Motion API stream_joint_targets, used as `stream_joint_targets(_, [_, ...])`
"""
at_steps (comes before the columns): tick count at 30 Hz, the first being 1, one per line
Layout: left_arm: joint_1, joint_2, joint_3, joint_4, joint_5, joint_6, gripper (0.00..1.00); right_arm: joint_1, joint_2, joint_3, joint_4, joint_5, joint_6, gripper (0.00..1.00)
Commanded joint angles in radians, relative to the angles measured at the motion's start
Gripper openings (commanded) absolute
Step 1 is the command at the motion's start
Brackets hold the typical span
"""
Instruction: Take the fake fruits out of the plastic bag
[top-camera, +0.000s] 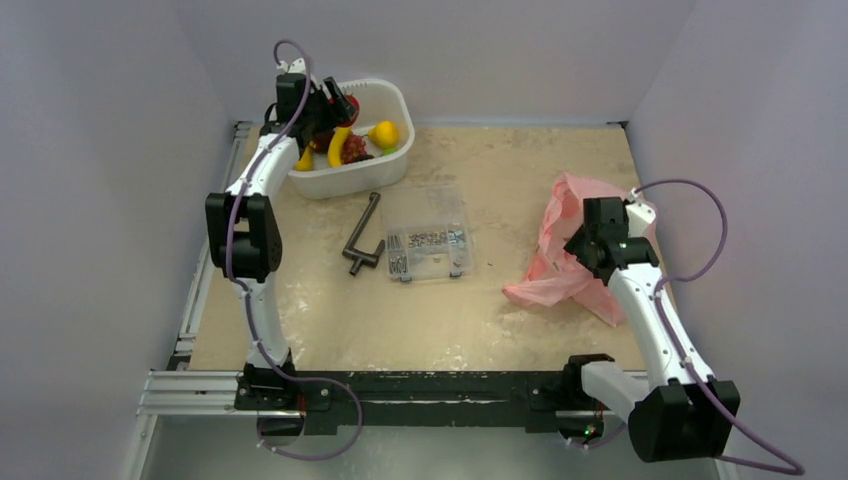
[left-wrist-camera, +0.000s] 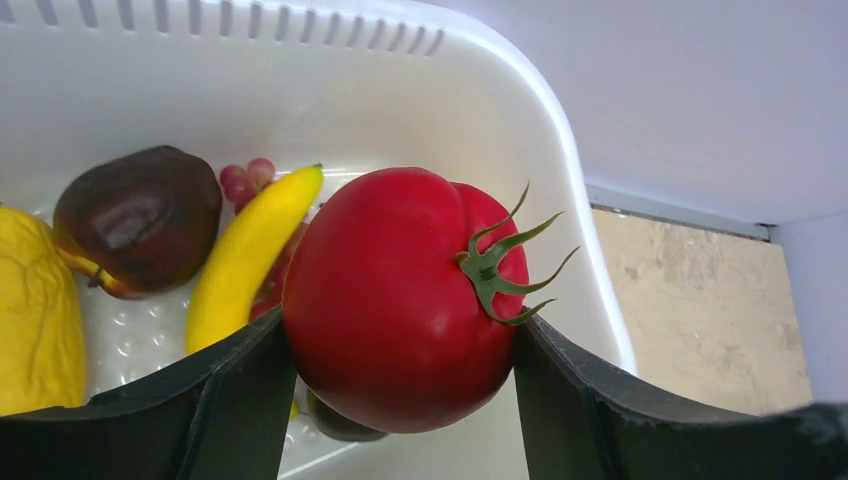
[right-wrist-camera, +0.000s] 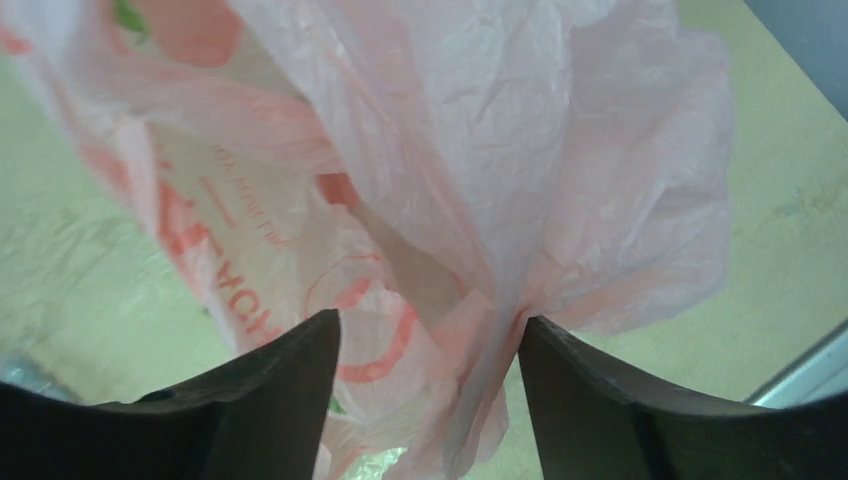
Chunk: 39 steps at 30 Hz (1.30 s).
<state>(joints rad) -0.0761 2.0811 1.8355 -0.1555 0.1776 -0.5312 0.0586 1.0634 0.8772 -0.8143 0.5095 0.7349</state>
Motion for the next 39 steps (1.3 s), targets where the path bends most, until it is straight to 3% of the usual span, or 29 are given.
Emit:
stream_joint_targets(1, [0.025,0.072,0.088,0.037,0.033,-0.027,0.03,-0.003,-0.079,0.069,0.110,-0.151,-0.177,0.69])
stream_joint_targets(6, [0.050,0.167,0.087,0.112,0.047,-0.148,0.11,-0.002,-0.100,0.162,0.104,-0.184,-0.285,0.79])
stream_joint_targets(10, [0.052,0.229,0.111,0.107,0.041,-0.182,0.14,-0.003,-0.102,0.211,0.071,-0.181,-0.309,0.80])
stream_joint_targets(16, [0.051,0.232,0.103,0.060,0.026,-0.175,0.49,-0.002,-0.134,0.220,0.065,-0.207,-0.307,0.84])
stream_joint_targets(23, [0.052,0.190,0.159,-0.102,0.017,-0.082,0.67,-0.002,-0.149,0.235,0.063,-0.257,-0.331,0.90])
stream_joint_targets(25, [0.053,0.170,0.171,-0.149,0.024,-0.063,0.82,-0.002,-0.148,0.250,0.058,-0.282,-0.344,0.92])
stream_joint_targets(31, [0.054,0.104,0.196,-0.281,0.005,0.009,0.99,-0.003,-0.144,0.249,0.065,-0.344,-0.373,0.97])
stream_joint_targets(39, [0.058,-0.116,0.146,-0.428,0.032,0.068,1.00,-0.002,-0.134,0.253,0.095,-0.460,-0.392,0.99])
